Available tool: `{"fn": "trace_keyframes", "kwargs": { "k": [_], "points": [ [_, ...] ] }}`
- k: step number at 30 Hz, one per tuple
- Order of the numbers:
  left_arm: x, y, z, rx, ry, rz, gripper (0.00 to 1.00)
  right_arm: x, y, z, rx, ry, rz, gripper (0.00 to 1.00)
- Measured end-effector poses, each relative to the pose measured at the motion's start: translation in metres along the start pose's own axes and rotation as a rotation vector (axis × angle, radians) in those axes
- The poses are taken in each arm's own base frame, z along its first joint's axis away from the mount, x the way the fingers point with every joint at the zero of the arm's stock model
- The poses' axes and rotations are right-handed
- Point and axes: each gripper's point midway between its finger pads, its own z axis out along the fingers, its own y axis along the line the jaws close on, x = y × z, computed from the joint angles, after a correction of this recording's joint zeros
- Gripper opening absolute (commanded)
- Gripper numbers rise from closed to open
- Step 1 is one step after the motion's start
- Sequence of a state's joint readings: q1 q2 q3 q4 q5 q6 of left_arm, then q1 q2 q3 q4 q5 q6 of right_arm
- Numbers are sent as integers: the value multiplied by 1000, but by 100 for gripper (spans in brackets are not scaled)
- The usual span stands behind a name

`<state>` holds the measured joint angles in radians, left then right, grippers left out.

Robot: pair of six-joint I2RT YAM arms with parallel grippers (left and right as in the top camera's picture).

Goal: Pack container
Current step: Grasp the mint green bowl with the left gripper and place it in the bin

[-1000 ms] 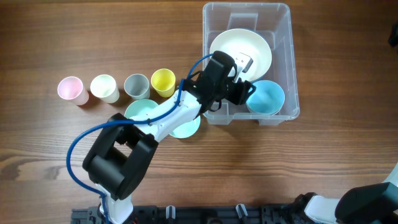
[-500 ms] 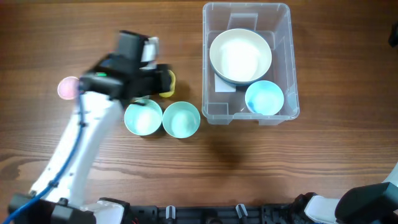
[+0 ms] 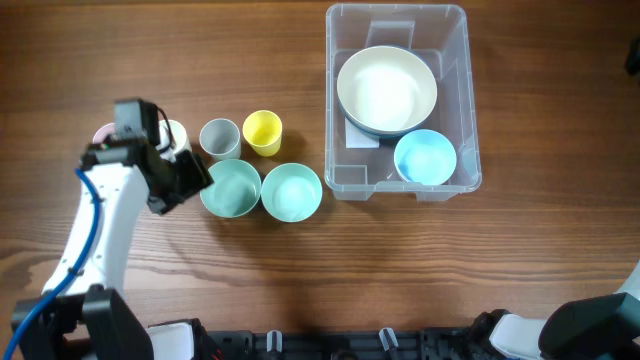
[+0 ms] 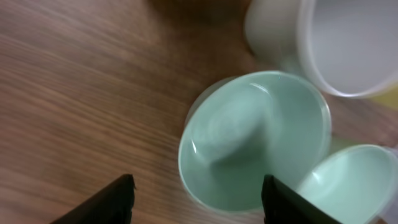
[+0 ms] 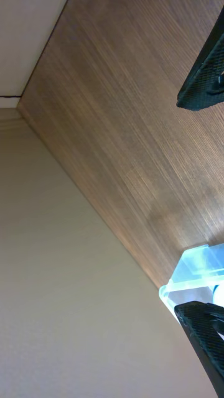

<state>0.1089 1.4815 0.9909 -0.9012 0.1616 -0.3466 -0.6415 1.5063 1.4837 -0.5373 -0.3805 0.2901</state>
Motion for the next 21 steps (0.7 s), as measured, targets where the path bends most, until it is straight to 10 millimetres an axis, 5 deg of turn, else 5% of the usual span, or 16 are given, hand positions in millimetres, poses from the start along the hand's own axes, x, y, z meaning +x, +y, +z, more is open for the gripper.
{"fn": "trace_keyframes", "kwargs": {
  "k": [4, 9, 13, 17, 21],
  "points": [
    [10, 5, 30, 29, 2, -7, 59, 0, 0, 0, 0, 0, 0, 100],
    [12, 4, 39, 54, -9, -4, 33, 0, 0, 0, 0, 0, 0, 100],
    [12, 4, 39, 52, -7, -7, 37, 0, 0, 0, 0, 0, 0, 100],
    [17, 8, 49, 34, 34, -9, 5, 0, 0, 0, 0, 0, 0, 100],
    [21, 11, 53, 23, 54, -13, 4, 0, 0, 0, 0, 0, 0, 100]
  ]
}}
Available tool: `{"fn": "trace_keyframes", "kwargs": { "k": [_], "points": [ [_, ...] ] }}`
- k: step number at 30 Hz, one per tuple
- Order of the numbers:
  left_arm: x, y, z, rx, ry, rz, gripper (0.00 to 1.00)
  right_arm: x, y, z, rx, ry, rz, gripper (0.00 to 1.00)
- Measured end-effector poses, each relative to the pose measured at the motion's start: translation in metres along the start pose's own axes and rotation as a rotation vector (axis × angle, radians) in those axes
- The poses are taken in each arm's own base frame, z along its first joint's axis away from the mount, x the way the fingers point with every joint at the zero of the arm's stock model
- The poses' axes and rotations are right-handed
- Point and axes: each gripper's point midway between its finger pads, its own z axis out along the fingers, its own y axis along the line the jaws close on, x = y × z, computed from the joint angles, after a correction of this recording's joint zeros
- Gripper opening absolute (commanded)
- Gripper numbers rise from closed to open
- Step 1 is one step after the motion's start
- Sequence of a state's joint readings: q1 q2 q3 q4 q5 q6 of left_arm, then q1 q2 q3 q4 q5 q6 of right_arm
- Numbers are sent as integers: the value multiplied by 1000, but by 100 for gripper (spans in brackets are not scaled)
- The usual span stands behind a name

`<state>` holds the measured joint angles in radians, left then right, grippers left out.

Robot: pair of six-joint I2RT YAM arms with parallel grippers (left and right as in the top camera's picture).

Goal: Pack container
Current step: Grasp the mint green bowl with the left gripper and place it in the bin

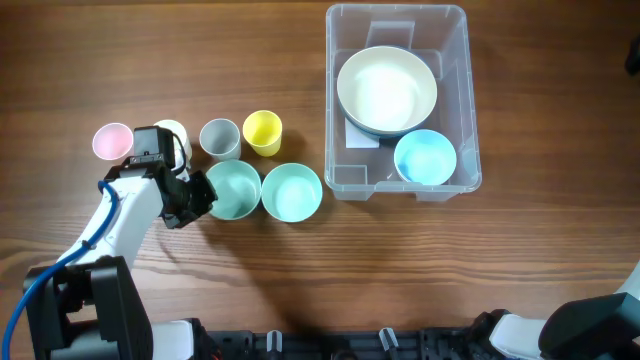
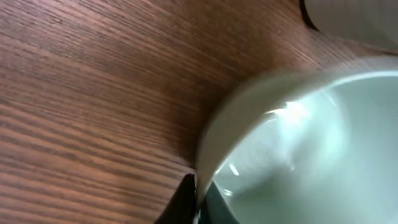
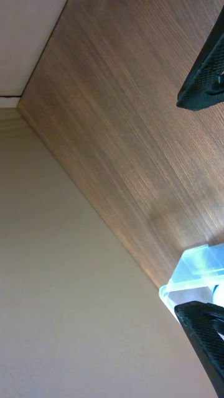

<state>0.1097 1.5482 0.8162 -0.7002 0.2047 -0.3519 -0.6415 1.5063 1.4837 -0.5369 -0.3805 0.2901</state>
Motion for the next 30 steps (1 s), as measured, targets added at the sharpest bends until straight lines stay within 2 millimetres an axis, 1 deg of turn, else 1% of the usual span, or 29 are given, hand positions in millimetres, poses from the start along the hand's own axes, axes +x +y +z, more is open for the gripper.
{"fn": "trace_keyframes", "kwargs": {
  "k": [2, 4, 6, 8, 9, 10, 12, 14, 15, 17, 18, 19, 20, 21, 22, 23, 24, 25, 27, 28, 30],
  "points": [
    [3, 2, 0, -8, 13, -4, 4, 0, 0, 0, 0, 0, 0, 100],
    [13, 6, -3, -24, 50, -13, 4, 0, 0, 0, 0, 0, 0, 100],
    [25, 10, -10, -45, 94, -23, 4, 0, 0, 0, 0, 0, 0, 100],
    [33, 9, -25, -58, 125, -30, 4, 0, 0, 0, 0, 0, 0, 100],
    [34, 7, -36, -59, 128, -31, 4, 0, 0, 0, 0, 0, 0, 100],
    [32, 3, -53, -56, 118, -28, 4, 0, 0, 0, 0, 0, 0, 100],
    [21, -9, -80, -28, 59, -15, 4, 0, 0, 0, 0, 0, 0, 100],
    [-1, -30, -115, 36, -66, 24, 4, 0, 0, 0, 0, 1, 0, 100],
    [-18, -52, -140, 99, -170, 80, 4, 0, 0, 0, 0, 1, 0, 100],
    [-40, -95, -173, 215, -332, 203, 4, 0, 0, 0, 1, 1, 0, 100],
    [-48, -119, -188, 276, -403, 267, 4, 0, 0, 0, 0, 1, 0, 100],
    [-53, -149, -202, 348, -476, 344, 4, 0, 0, 0, 0, 1, 0, 100],
    [-53, -176, -210, 413, -526, 417, 4, 0, 0, 0, 0, 1, 0, 100],
    [-51, -192, -212, 444, -544, 455, 4, 0, 0, 0, 0, 0, 0, 100],
    [-46, -218, -213, 495, -567, 517, 4, 0, 0, 0, 0, 1, 0, 100],
    [-43, -228, -212, 517, -569, 542, 4, 0, 0, 0, 0, 0, 0, 100],
    [-32, -263, -199, 570, -559, 616, 4, 0, 0, 0, 0, 1, 0, 100],
    [-25, -282, -189, 595, -553, 655, 4, 0, 0, 0, 0, 0, 0, 100],
    [-5, -318, -160, 637, -514, 742, 4, 0, 0, 0, 0, 0, 0, 100],
    [11, -333, -136, 641, -466, 787, 4, 0, 0, 0, 0, 1, 0, 100],
    [42, -352, -93, 634, -376, 852, 4, 0, 0, 0, 1, 1, 0, 100]
  ]
}}
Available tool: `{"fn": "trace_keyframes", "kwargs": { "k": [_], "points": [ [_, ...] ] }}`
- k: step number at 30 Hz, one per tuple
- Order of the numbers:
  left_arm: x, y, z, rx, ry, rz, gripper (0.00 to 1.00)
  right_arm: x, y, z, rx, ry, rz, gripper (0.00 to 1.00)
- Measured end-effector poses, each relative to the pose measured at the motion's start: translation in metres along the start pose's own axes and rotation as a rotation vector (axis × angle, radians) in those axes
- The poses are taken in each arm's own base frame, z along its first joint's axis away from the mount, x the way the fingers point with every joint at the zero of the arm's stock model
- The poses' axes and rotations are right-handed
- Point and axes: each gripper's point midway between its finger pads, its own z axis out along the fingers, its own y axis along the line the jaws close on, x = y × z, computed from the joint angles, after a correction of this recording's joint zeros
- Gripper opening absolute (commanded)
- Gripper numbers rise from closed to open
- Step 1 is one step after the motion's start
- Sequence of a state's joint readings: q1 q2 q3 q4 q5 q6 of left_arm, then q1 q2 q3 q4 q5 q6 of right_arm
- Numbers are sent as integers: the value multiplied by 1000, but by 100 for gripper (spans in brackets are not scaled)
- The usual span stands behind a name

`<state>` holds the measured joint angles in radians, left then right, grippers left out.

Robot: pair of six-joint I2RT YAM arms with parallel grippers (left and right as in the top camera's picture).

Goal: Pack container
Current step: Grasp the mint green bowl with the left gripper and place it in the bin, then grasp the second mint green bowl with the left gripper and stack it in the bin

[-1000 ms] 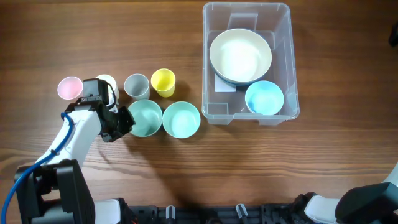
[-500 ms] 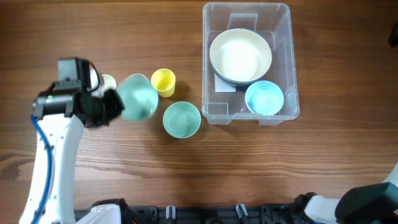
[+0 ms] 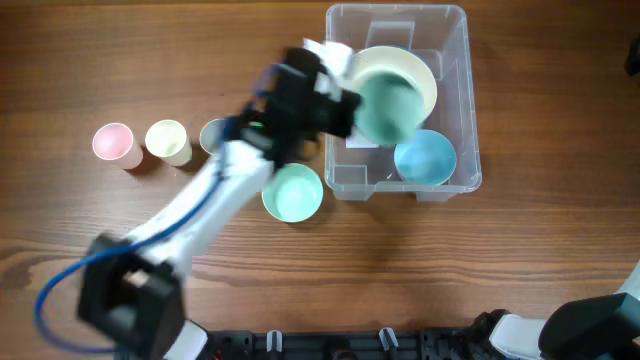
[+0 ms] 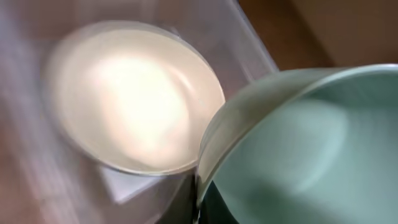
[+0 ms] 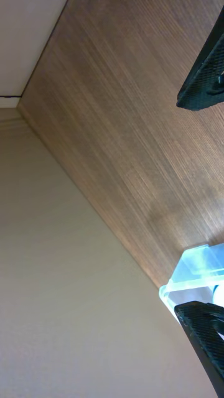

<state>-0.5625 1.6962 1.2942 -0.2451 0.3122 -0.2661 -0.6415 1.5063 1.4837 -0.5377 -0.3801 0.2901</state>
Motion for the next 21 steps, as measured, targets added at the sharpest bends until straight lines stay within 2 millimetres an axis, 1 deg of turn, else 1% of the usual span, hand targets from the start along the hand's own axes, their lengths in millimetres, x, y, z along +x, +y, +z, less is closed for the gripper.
{"fn": "trace_keyframes", "kwargs": {
  "k": [2, 4, 6, 7, 9, 10, 13, 15, 17, 19, 21],
  "points": [
    [26, -13, 28, 25, 65, 22, 4, 0, 0, 0, 0, 0, 0, 100],
    [48, -22, 49, 41, 119, 37, 4, 0, 0, 0, 0, 0, 0, 100],
    [57, -25, 57, 47, 139, 43, 4, 0, 0, 0, 0, 0, 0, 100],
    [61, -27, 61, 53, 144, 48, 14, 0, 0, 0, 0, 0, 0, 100],
    [65, -30, 65, 57, 150, 55, 49, 0, 0, 0, 0, 0, 0, 100],
    [66, -32, 66, 60, 151, 62, 59, 0, 0, 0, 0, 0, 0, 100],
    [67, -33, 66, 56, 154, 72, 66, 0, 0, 0, 0, 0, 0, 100],
    [69, -28, 64, 36, 175, 64, 68, 0, 0, 0, 0, 0, 0, 100],
    [66, -19, 58, 9, 200, 42, 69, 0, 0, 0, 0, 0, 0, 100],
    [56, -5, 45, -31, 223, 5, 70, 0, 0, 0, 0, 0, 0, 100],
    [41, 12, 22, -79, 233, -41, 70, 0, 0, 0, 0, 0, 0, 100]
  ]
}}
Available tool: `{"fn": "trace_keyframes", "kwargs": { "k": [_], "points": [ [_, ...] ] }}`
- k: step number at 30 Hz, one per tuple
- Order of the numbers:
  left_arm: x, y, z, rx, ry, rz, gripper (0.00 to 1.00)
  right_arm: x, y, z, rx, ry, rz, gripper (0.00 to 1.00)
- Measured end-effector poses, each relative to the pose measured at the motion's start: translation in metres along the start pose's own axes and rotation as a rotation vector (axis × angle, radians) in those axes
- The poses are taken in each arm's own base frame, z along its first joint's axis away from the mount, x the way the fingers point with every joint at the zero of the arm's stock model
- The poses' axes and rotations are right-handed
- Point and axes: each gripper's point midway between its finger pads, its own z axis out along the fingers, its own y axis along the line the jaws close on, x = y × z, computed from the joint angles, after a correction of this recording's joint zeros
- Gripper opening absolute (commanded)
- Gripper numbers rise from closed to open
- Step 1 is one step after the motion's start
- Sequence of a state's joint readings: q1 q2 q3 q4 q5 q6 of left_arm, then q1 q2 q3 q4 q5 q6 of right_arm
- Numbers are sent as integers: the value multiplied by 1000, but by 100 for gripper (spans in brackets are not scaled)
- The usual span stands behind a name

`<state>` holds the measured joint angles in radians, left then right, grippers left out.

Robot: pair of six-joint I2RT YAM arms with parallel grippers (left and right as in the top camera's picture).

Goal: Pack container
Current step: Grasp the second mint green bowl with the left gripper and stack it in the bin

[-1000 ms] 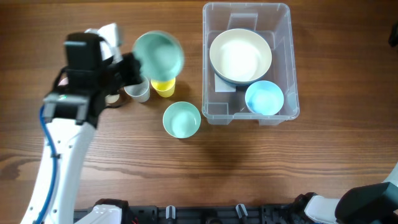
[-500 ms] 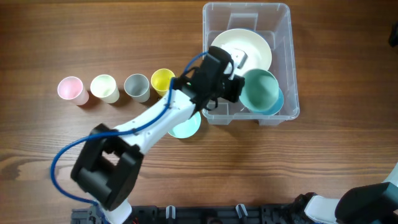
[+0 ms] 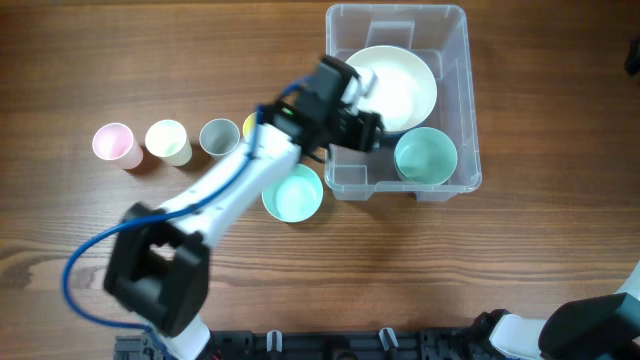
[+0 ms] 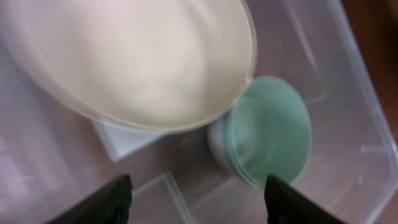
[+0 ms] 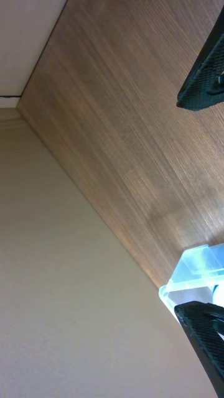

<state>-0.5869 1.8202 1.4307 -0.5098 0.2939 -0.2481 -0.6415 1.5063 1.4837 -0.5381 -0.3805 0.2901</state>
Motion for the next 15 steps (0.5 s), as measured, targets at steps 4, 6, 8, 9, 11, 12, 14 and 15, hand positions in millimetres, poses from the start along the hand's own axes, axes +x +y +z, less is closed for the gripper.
{"fn": "trace_keyframes", "kwargs": {
  "k": [4, 6, 8, 9, 11, 12, 14, 15],
  "points": [
    [0, 36, -60, -86, 34, -111, 70, 0, 0, 0, 0, 0, 0, 100],
    [18, 58, -95, -143, 91, -196, 72, 0, 0, 0, 0, 0, 0, 100],
    [40, 73, -114, -187, 168, -271, 71, 0, 0, 0, 0, 0, 0, 100],
    [51, 81, -120, -212, 209, -304, 69, 0, 0, 0, 0, 0, 0, 100],
    [67, 92, -126, -251, 265, -344, 68, 0, 0, 0, 0, 0, 0, 100],
    [78, 97, -127, -274, 298, -362, 67, 0, 0, 0, 0, 0, 0, 100],
    [91, 103, -122, -291, 333, -373, 63, 0, 0, 0, 0, 0, 0, 100],
    [100, 106, -118, -297, 350, -380, 62, 0, 0, 0, 0, 0, 0, 100]
  ]
}}
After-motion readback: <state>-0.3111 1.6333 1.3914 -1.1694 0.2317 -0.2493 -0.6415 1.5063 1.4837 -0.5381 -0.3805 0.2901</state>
